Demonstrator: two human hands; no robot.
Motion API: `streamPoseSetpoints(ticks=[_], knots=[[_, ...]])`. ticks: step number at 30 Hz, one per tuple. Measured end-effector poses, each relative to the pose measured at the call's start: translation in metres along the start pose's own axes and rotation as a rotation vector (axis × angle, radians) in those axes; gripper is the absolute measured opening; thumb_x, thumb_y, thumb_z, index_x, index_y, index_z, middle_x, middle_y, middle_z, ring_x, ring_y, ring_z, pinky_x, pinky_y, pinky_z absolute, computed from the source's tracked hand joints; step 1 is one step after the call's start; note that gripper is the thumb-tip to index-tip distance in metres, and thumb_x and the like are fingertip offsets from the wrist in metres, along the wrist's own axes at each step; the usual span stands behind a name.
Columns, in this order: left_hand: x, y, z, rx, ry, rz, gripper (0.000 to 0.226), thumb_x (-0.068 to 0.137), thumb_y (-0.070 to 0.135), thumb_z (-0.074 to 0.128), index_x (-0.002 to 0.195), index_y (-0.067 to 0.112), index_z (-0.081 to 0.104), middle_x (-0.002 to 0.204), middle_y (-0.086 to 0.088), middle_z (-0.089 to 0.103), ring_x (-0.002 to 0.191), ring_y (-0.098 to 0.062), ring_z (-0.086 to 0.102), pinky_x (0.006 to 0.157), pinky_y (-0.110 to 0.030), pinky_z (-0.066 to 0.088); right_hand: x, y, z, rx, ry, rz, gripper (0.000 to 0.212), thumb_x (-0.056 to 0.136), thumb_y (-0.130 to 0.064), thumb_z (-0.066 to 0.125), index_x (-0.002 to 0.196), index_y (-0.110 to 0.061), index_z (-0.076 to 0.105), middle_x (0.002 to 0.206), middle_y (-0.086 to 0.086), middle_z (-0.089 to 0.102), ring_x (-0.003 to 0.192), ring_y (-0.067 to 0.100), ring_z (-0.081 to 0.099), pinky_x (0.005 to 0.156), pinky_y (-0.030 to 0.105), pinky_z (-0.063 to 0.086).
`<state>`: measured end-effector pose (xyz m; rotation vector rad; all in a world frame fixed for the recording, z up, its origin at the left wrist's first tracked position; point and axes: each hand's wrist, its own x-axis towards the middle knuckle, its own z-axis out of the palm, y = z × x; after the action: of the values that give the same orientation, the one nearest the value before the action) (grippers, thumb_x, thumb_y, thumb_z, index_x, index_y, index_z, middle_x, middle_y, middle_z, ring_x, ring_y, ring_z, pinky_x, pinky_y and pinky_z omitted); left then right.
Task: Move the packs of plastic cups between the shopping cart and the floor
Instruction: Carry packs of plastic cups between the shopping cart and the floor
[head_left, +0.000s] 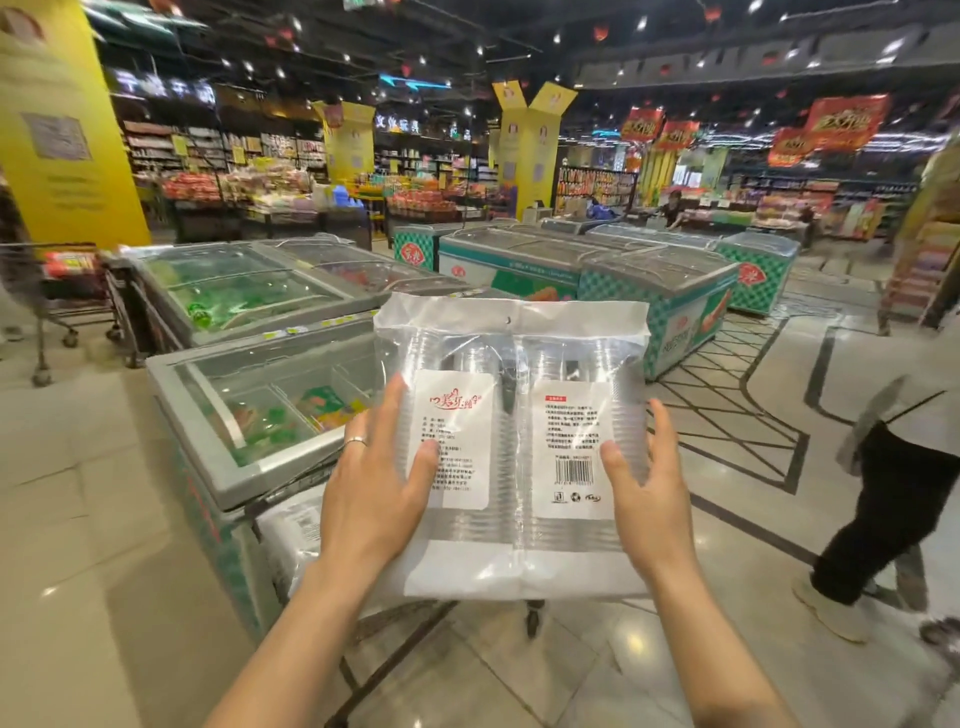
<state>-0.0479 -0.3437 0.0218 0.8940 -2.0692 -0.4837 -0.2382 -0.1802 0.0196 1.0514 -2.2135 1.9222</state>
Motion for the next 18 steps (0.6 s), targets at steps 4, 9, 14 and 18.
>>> streamPoseSetpoints(ticks=[4, 9, 14, 18], knots=[[0.045, -0.018, 0.044, 0.029, 0.014, -0.03, 0.069, 0.097, 0.051, 0.044, 0.153, 0.047, 0.003, 0.16, 0.0, 0.022, 0.142, -0.024, 0.031, 0.099, -0.043, 0.042, 0.064, 0.041, 0.032, 0.024, -0.044, -0.016, 0.066, 0.092, -0.049, 0.055, 0.149, -0.045, 0.023, 0.15, -0.015, 0.042, 0.134, 0.011, 0.044, 0.11, 0.044, 0.039], [0.114, -0.034, 0.101, 0.078, 0.051, -0.105, 0.069, 0.097, 0.054, 0.042, 0.152, 0.05, 0.001, 0.16, -0.004, 0.024, 0.142, -0.026, 0.031, 0.103, -0.044, 0.039, 0.155, 0.082, 0.074, 0.026, -0.166, -0.064, 0.068, 0.097, -0.035, 0.056, 0.151, -0.045, 0.017, 0.143, -0.032, 0.024, 0.135, -0.003, 0.025, 0.111, 0.029, 0.025], [0.179, -0.045, 0.146, 0.146, 0.092, -0.17, 0.068, 0.098, 0.055, 0.039, 0.152, 0.048, -0.001, 0.161, -0.004, 0.022, 0.145, -0.025, 0.027, 0.104, -0.045, 0.038, 0.244, 0.114, 0.111, 0.01, -0.292, -0.09, 0.069, 0.097, -0.035, 0.056, 0.152, -0.044, 0.016, 0.141, -0.034, 0.021, 0.132, -0.008, 0.021, 0.109, 0.027, 0.021], [0.21, -0.065, 0.172, 0.175, 0.125, -0.22, 0.069, 0.098, 0.054, 0.041, 0.152, 0.048, 0.0, 0.16, -0.003, 0.023, 0.144, -0.023, 0.029, 0.106, -0.042, 0.036, 0.297, 0.139, 0.144, -0.012, -0.427, -0.145, 0.067, 0.093, -0.048, 0.046, 0.152, -0.043, 0.014, 0.147, -0.031, 0.02, 0.135, -0.009, 0.019, 0.112, 0.028, 0.02]])
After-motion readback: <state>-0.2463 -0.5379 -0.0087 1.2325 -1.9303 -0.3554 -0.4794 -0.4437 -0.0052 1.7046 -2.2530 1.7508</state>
